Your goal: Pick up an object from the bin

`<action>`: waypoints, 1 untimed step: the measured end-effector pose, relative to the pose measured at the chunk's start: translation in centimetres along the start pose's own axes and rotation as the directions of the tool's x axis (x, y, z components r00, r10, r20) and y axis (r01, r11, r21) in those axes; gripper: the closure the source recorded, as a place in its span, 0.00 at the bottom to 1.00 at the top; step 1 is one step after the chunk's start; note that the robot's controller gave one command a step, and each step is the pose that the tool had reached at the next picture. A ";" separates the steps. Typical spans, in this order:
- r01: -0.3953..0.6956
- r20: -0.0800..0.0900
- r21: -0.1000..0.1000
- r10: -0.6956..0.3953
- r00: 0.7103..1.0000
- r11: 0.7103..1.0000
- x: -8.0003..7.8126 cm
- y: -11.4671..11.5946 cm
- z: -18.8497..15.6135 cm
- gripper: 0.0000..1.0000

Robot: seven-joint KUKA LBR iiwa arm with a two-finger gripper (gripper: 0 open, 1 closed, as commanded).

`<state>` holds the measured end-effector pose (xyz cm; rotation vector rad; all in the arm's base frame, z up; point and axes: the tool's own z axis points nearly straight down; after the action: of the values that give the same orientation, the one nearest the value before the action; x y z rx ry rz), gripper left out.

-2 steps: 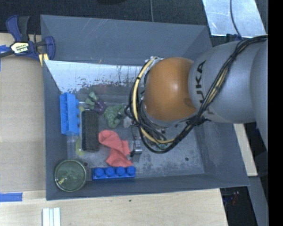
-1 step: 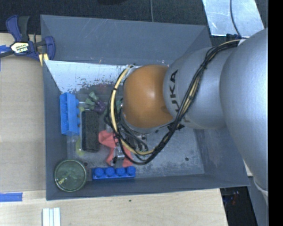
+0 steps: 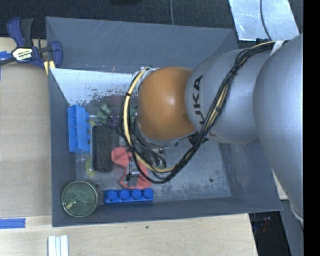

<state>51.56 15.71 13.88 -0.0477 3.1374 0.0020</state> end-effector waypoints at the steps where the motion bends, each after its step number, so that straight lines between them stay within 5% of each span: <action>1: -0.008 0.004 0.001 0.008 1.000 1.000 -0.5 -0.2 -0.7 0.00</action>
Offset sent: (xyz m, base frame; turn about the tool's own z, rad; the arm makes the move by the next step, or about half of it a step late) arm 0.0140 0.0048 0.0320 -0.0717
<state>52.02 15.50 14.60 -0.0355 3.1340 0.0009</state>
